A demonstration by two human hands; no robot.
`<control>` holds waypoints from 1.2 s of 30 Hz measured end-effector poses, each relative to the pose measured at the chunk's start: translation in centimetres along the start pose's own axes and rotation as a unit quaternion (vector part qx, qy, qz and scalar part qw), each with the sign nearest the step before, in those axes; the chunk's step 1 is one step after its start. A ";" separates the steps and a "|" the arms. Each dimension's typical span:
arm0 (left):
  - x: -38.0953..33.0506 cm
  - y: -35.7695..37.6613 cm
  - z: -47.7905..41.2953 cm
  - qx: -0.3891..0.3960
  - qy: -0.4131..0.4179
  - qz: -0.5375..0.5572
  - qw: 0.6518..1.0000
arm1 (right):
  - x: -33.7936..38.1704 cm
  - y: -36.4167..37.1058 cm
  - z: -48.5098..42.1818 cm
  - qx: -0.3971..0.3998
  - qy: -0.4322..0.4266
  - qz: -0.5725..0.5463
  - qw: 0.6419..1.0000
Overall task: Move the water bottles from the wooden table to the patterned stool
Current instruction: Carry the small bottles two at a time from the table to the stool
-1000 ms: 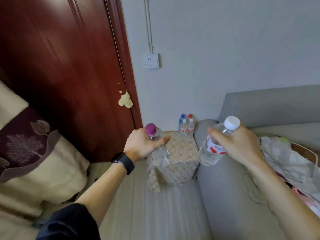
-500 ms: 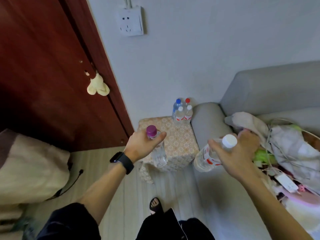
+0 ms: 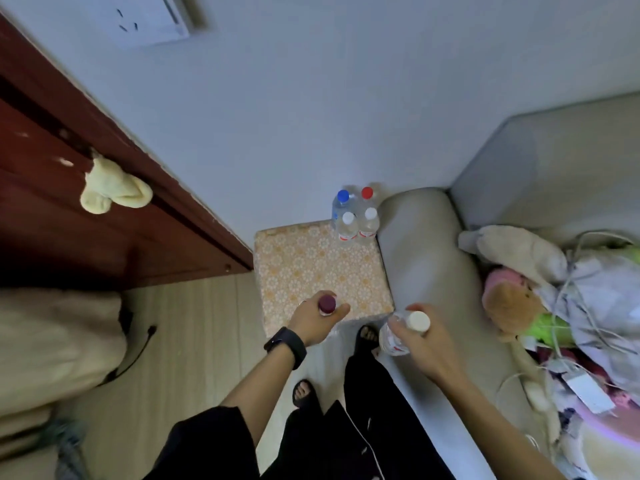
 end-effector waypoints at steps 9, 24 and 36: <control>-1.5 4.5 -8.1 -0.035 -0.088 0.058 0.994 | -1.6 -0.1 -10.0 0.090 0.017 0.104 0.990; -0.4 9.7 -20.4 -0.077 -0.073 0.074 0.992 | -9.9 5.8 -21.5 0.075 0.033 0.117 0.990; -0.3 7.0 -19.6 -0.139 0.000 -0.105 0.985 | -8.7 3.2 -22.4 0.153 -0.122 0.398 0.896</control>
Point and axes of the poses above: each hand's wrist, its own z-axis away from the middle knuckle, its own y-axis out of the palm, x = y × z, the point moved 1 cm from there along -z, towards the middle knuckle, and after that the axes turned 9 degrees about -y, right-handed, at the moved point
